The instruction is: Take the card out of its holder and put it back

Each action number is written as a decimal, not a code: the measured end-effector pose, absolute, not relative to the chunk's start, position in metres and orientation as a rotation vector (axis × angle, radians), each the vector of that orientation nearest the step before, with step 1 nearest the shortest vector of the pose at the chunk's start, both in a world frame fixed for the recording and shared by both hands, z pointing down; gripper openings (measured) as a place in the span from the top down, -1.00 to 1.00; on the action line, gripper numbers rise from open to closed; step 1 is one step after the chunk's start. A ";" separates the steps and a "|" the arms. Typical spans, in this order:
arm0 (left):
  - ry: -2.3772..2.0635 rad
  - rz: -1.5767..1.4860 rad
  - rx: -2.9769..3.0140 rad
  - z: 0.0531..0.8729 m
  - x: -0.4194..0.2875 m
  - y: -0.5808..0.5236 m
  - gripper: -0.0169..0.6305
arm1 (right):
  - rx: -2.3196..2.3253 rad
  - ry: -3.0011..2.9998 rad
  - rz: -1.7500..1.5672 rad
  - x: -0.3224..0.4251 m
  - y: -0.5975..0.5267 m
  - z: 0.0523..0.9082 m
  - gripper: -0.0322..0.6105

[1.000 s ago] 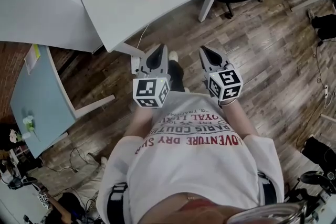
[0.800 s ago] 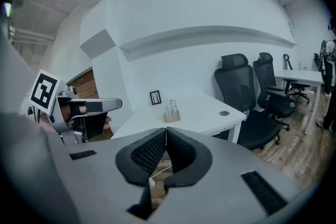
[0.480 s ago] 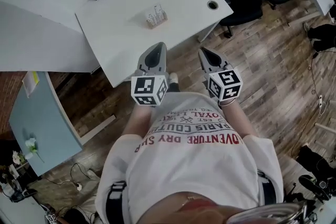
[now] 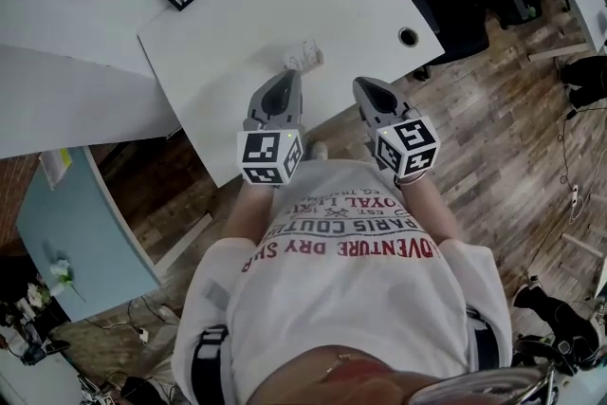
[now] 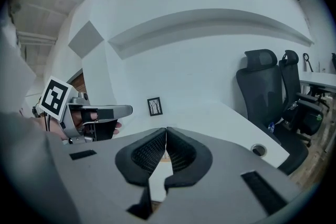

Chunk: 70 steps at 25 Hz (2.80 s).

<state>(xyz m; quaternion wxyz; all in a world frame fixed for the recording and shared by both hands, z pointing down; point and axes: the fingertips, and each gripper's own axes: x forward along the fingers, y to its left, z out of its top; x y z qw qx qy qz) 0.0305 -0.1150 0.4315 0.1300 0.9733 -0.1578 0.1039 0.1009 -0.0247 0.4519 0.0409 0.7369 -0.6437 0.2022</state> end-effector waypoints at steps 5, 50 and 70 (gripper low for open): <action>-0.534 0.333 2.802 0.442 0.034 -0.137 0.87 | 2.188 -2.030 0.626 0.119 -0.054 0.457 0.82; -1.259 0.470 2.311 0.522 0.041 -0.167 0.87 | 0.513 -2.586 0.508 0.130 -0.171 0.569 0.46; -1.294 0.518 2.268 0.528 0.031 -0.169 0.87 | 0.180 -2.610 0.424 0.117 -0.166 0.571 0.79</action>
